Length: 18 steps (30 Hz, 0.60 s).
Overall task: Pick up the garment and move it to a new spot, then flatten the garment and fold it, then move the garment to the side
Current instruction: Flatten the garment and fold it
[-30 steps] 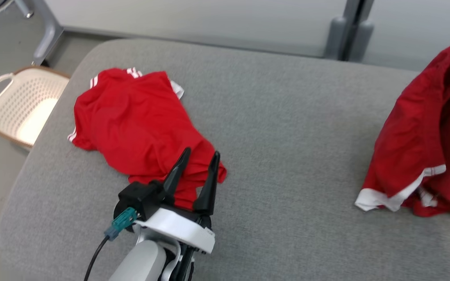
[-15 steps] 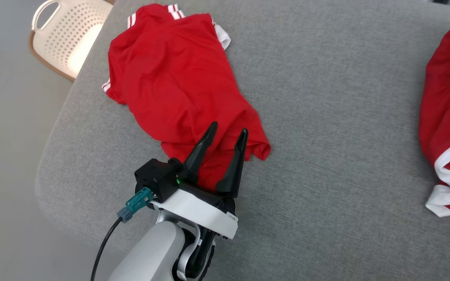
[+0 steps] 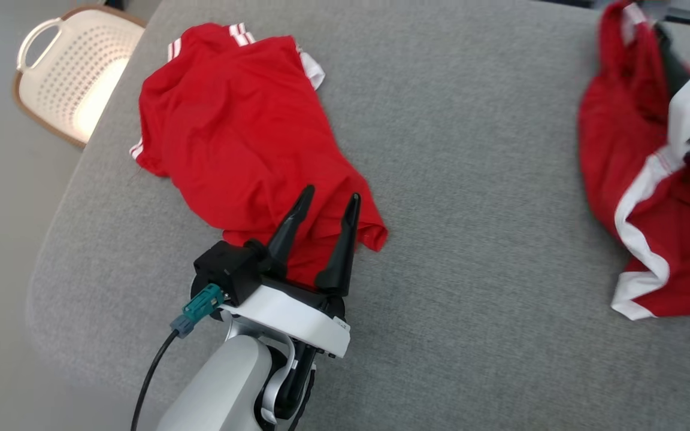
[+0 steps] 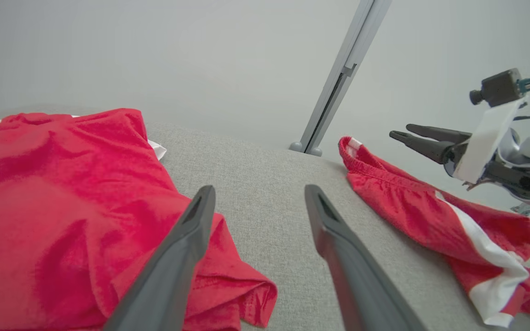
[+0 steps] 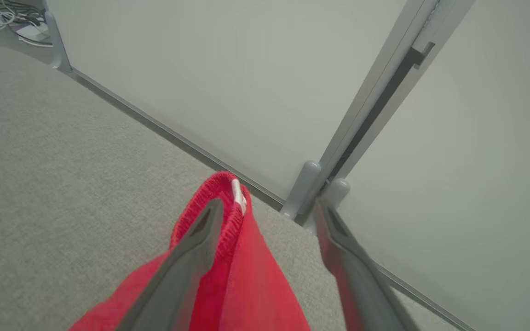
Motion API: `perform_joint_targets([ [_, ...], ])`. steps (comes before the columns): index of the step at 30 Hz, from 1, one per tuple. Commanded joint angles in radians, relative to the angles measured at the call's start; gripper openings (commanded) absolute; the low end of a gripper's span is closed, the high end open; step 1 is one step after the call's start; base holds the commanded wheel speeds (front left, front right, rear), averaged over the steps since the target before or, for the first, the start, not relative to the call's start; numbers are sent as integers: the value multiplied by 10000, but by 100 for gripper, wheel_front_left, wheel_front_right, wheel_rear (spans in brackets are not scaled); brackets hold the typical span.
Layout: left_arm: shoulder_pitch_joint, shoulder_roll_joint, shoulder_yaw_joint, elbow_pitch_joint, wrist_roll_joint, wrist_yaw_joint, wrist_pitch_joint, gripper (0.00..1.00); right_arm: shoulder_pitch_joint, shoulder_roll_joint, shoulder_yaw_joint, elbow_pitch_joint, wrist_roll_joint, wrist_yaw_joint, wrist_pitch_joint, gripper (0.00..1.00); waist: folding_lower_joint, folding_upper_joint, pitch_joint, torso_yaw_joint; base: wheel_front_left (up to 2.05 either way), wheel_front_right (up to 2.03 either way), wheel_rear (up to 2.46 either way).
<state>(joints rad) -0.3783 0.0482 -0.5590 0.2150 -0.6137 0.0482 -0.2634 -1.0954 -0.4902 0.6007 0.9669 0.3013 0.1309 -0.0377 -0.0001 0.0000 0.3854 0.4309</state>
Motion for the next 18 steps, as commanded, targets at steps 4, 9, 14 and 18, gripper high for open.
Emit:
perform_joint_targets([
  [4,136,38,325,250,273,-125,-19,100,401,171,1097,-113,923,-3,617,100,1,0,-1026,-883,0,0,0],
  [9,364,42,603,357,356,-171,-19,100,751,98,1816,-570,1703,-3,628,100,1,0,-1617,-1314,0,0,0],
  [14,728,47,951,514,580,-229,-19,100,1370,-10,1934,-1017,2406,-3,-137,100,1,0,-2362,-1843,0,0,0],
  [18,961,36,1212,442,728,-286,-19,100,2218,67,1486,-1207,2612,-3,-1166,100,1,0,-2776,-2303,0,0,0],
])
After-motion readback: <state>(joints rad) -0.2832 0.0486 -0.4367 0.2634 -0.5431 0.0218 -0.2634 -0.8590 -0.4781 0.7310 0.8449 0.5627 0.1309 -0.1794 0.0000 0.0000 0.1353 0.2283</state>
